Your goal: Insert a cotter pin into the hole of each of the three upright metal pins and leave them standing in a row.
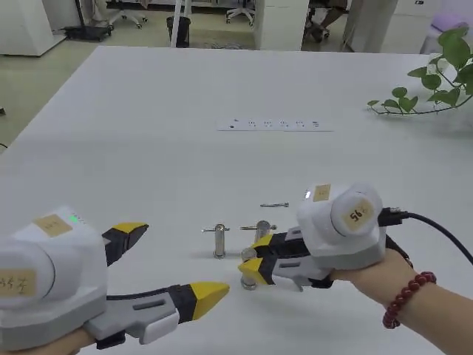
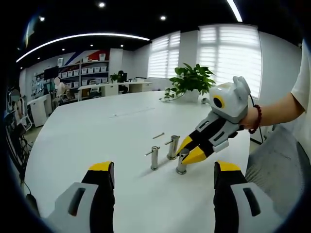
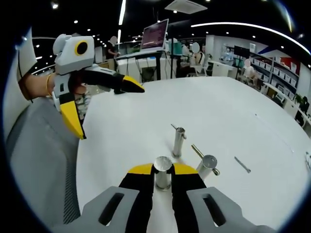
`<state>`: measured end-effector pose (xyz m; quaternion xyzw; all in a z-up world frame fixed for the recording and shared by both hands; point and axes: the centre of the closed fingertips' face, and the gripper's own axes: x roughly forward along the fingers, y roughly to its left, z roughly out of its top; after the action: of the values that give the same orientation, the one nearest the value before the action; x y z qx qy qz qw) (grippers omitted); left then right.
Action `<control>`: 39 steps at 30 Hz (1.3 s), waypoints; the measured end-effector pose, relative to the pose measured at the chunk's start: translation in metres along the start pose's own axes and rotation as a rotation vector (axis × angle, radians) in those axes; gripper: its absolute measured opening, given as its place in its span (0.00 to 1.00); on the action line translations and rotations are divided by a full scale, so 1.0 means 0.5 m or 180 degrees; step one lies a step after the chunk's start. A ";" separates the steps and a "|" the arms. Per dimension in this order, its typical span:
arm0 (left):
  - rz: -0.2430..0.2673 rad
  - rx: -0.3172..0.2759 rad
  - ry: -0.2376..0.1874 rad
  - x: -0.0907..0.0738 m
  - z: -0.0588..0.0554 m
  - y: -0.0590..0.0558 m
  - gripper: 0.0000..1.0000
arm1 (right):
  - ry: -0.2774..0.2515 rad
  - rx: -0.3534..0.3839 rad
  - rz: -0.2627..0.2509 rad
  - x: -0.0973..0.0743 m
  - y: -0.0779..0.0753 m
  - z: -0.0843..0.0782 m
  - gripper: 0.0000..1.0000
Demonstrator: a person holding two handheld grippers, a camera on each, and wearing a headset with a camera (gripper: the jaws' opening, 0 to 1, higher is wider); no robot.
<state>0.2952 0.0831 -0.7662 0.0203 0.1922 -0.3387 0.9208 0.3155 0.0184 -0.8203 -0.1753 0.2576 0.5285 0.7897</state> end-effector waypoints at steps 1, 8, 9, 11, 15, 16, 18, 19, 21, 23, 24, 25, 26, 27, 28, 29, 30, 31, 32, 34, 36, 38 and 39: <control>-0.0001 0.0002 0.0000 0.000 0.000 0.000 0.84 | -0.0001 0.0001 -0.0006 0.000 -0.001 0.000 0.13; -0.0008 0.0011 0.0005 0.002 0.000 -0.002 0.84 | -0.0054 0.0011 -0.0002 -0.001 -0.002 -0.003 0.13; -0.0010 0.0009 0.0003 0.002 0.000 -0.002 0.84 | -0.0062 0.0015 0.0002 -0.002 -0.002 -0.003 0.13; -0.0010 0.0006 0.0009 0.002 -0.001 -0.002 0.84 | -0.0078 0.0041 0.0009 -0.003 -0.002 -0.005 0.13; -0.0013 0.0017 0.0016 0.002 -0.001 -0.003 0.84 | -0.0087 0.0034 0.0003 -0.004 0.002 -0.005 0.14; -0.0013 0.0020 0.0019 0.003 -0.002 -0.003 0.84 | -0.0089 0.0046 -0.0002 -0.003 0.002 -0.004 0.14; -0.0007 0.0015 0.0024 0.003 -0.002 -0.003 0.84 | -0.0092 0.0098 -0.0026 -0.004 0.001 -0.004 0.14; -0.0007 0.0014 0.0022 0.003 -0.002 -0.003 0.84 | -0.0096 0.0100 -0.0043 -0.003 0.000 -0.004 0.14; -0.0002 0.0012 0.0026 0.003 -0.003 -0.001 0.84 | -0.0091 0.0090 -0.0107 -0.002 0.003 -0.004 0.14; -0.0001 0.0011 0.0029 0.003 -0.004 0.000 0.84 | -0.0084 0.0067 -0.0151 -0.002 0.004 -0.004 0.14; -0.0001 0.0009 0.0034 0.003 -0.006 0.000 0.84 | -0.0086 0.0068 -0.0165 -0.002 0.004 -0.004 0.14; -0.0001 0.0010 0.0036 0.003 -0.006 0.000 0.84 | -0.0088 0.0066 -0.0177 -0.002 0.004 -0.003 0.14; -0.0002 0.0011 0.0037 0.003 -0.006 -0.001 0.84 | -0.0092 0.0063 -0.0192 -0.002 0.004 -0.003 0.14; -0.0002 0.0011 0.0040 0.003 -0.007 -0.001 0.84 | -0.0098 0.0081 -0.0205 -0.002 0.003 -0.003 0.14; -0.0005 0.0016 0.0041 0.003 -0.007 -0.002 0.84 | -0.0105 0.0132 -0.0223 -0.002 0.002 -0.003 0.14; -0.0006 0.0020 0.0041 0.003 -0.007 -0.002 0.84 | -0.0110 0.0195 -0.0244 -0.003 0.002 -0.003 0.15; -0.0008 0.0020 0.0043 0.003 -0.007 -0.003 0.84 | -0.0159 0.0280 -0.0251 -0.002 0.003 0.001 0.15; -0.0015 0.0018 0.0043 0.003 -0.007 -0.004 0.84 | -0.0181 0.0304 -0.0233 -0.002 0.006 0.003 0.18; -0.0021 0.0013 0.0040 0.004 -0.006 -0.005 0.84 | -0.0210 0.0322 -0.0226 -0.002 0.007 0.007 0.21; -0.0026 0.0029 0.0047 0.004 -0.007 -0.006 0.85 | -0.0224 0.0307 -0.0241 -0.003 0.008 0.012 0.24; -0.0030 0.0037 0.0060 0.004 -0.008 -0.009 0.85 | -0.0239 0.0301 -0.0235 -0.004 0.010 0.017 0.24; -0.0035 0.0032 0.0051 0.004 -0.006 -0.011 0.85 | -0.0270 0.0329 -0.0213 -0.007 0.012 0.023 0.25; -0.0034 0.0030 0.0048 0.004 -0.005 -0.012 0.86 | -0.0275 0.0343 -0.0205 -0.009 0.012 0.025 0.25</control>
<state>0.2920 0.0779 -0.7688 0.0262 0.1977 -0.3443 0.9174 0.3114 0.0244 -0.8075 -0.1179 0.2456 0.4952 0.8250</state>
